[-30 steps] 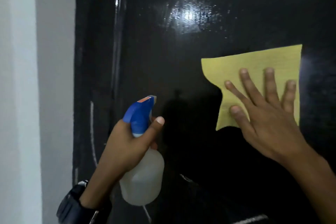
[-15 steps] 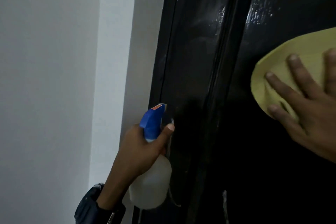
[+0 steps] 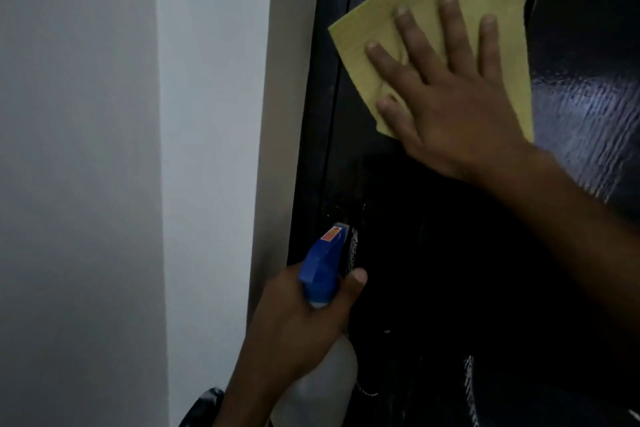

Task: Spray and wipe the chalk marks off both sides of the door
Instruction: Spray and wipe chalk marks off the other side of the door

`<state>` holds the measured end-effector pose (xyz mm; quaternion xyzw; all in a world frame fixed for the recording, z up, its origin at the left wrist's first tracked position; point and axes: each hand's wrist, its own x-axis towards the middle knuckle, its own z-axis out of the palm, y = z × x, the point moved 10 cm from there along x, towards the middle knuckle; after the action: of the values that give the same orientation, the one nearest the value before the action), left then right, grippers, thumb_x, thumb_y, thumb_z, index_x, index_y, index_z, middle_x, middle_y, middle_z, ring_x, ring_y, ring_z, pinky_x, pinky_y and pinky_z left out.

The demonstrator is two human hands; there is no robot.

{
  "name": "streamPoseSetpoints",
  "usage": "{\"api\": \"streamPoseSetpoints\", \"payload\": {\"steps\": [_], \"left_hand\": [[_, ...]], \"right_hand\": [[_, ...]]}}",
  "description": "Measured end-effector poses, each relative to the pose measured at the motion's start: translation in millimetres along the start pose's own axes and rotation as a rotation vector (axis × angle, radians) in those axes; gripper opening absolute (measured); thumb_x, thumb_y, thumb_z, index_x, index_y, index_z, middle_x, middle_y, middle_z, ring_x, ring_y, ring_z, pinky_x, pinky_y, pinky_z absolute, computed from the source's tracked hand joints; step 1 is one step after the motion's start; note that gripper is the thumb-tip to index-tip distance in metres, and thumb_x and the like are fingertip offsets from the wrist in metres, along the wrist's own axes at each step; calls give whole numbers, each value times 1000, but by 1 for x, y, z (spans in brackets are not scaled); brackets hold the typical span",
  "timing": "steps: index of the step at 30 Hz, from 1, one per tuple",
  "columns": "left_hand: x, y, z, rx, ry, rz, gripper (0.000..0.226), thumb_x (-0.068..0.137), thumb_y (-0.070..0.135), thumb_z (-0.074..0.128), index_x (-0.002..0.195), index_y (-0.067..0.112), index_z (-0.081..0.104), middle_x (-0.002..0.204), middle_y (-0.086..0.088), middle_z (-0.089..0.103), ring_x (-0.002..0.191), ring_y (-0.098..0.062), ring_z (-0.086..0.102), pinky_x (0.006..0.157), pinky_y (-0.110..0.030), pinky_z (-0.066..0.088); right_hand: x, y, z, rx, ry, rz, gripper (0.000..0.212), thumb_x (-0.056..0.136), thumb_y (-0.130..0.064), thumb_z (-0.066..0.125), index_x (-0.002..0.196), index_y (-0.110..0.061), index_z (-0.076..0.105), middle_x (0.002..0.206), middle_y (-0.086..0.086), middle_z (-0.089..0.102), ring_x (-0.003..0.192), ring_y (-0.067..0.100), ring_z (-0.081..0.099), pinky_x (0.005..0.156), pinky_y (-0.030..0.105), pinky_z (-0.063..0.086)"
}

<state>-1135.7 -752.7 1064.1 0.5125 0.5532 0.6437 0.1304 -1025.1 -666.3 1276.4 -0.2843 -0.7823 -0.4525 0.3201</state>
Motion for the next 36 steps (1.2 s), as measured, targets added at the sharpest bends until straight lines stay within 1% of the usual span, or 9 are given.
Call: {"api": "streamPoseSetpoints", "payload": {"steps": [3,8,12,15,19,24,28,31,36], "left_hand": [[-9,-3,-4,4,15,-11,44,74,51,66,74,7,64,64,-5,68,58,-14,65,55,-11,45],[-26,-12,-21,25,99,-49,41,68,58,66,71,17,62,66,-9,69,58,-19,66,53,-25,48],[-42,-11,-35,82,166,-76,34,71,59,65,74,25,61,62,-5,68,53,-14,65,54,-28,50],[-55,-12,-44,134,235,-109,31,72,57,63,77,26,59,62,-2,67,59,-14,67,56,-18,49],[-71,-21,-40,186,277,-161,22,75,53,61,85,35,54,65,3,66,67,-12,68,58,-9,45],[-80,-32,-36,188,332,-169,22,77,53,60,82,33,54,64,1,67,67,-7,67,57,-7,46],[-88,-29,-50,161,307,-142,20,79,51,60,77,31,57,60,1,68,65,-1,66,59,-2,43],[-93,-26,-64,180,246,-123,24,77,57,58,78,33,56,63,2,68,68,-1,66,54,-5,43],[-101,-12,-100,150,213,-17,29,72,63,57,77,34,56,62,2,68,66,-7,68,61,-5,47]], "right_hand": [[-41,-43,18,-11,35,-83,59,105,-52,26,159,-29,25,169,3,11,154,40,2,119,67,3],[-141,-125,72,41,-140,-425,65,99,-61,38,155,-29,37,168,2,17,155,34,9,121,62,10],[-74,-88,43,-20,53,-230,62,100,-57,38,156,-30,35,166,1,24,153,32,18,122,59,10],[-4,-50,14,16,111,-69,66,100,-60,34,158,-28,29,167,4,20,154,36,12,120,60,-2],[26,-27,3,-5,130,31,73,100,-67,18,160,-26,20,169,7,8,154,37,2,121,64,4],[-27,-66,30,15,122,-47,74,102,-64,19,161,-19,19,168,12,7,154,39,1,120,62,-3],[-161,-164,98,12,-32,-189,80,98,-58,46,161,-17,19,168,12,3,154,37,-6,120,59,-14],[-237,-203,131,-44,-173,-255,83,93,-52,56,161,-19,19,169,6,2,155,31,-4,123,55,-7],[-203,-180,104,-25,-164,-145,74,99,-52,49,160,-20,23,169,5,7,155,27,10,124,54,4]]}}
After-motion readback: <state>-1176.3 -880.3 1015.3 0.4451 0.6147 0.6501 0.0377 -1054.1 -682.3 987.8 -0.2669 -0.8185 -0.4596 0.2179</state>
